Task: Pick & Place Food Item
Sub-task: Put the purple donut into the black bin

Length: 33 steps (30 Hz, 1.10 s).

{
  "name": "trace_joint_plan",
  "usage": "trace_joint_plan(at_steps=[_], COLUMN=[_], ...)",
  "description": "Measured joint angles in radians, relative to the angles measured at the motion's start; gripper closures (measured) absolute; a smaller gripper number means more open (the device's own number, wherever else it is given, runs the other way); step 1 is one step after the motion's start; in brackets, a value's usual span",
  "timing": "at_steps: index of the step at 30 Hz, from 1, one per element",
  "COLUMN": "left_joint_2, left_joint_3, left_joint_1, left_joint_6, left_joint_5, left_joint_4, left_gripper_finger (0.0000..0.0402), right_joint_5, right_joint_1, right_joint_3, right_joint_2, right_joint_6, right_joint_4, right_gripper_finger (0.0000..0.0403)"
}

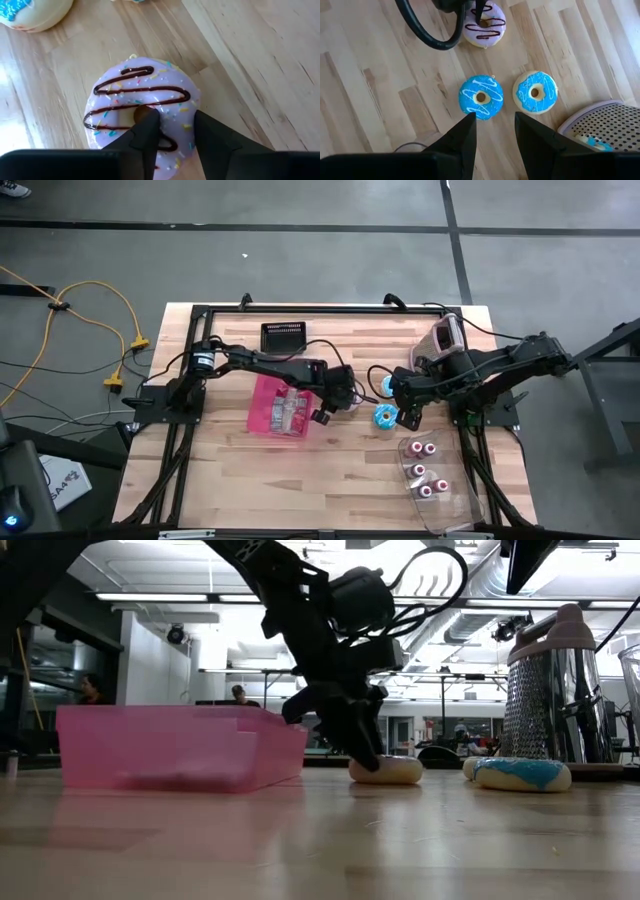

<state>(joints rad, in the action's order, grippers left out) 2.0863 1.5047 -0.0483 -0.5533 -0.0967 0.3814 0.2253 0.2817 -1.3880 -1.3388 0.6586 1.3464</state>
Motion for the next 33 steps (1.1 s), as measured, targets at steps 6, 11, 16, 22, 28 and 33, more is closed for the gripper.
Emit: trace_joint_plan(at_steps=[6,11,16,22,28,33], left_joint_2=[-0.017,-0.052,-0.117,-0.208,-0.244,-0.244], left_joint_3=[0.011,0.013,0.013,0.013,0.013,0.013], left_joint_1=[0.000,-0.001,-0.048,-0.163,-0.372,-0.520], left_joint_6=[-0.001,-0.023,-0.026,0.009,0.117,0.161], left_joint_5=[0.002,0.031,-0.003,-0.061,-0.176,-0.264], left_joint_4=[0.001,0.018,0.053,0.076,0.185,0.290], left_gripper_finger=[0.0306,0.0306,0.0307,0.0307,0.0307,0.0307], right_joint_5=[0.000,0.000,-0.022,-0.024,-0.026,-0.042], right_joint_1=[0.000,0.000,0.000,0.000,0.000,0.000], right_joint_3=[0.000,0.000,0.000,0.000,0.000,0.000], right_joint_2=[0.000,0.000,0.000,0.000,0.000,0.000], right_joint_6=[0.000,0.000,0.000,0.003,0.003,0.003], right_joint_4=[0.000,0.003,0.004,0.003,0.001,-0.002], right_gripper_finger=[0.0283,0.0283,0.0283,0.0283,0.0283,0.0283])
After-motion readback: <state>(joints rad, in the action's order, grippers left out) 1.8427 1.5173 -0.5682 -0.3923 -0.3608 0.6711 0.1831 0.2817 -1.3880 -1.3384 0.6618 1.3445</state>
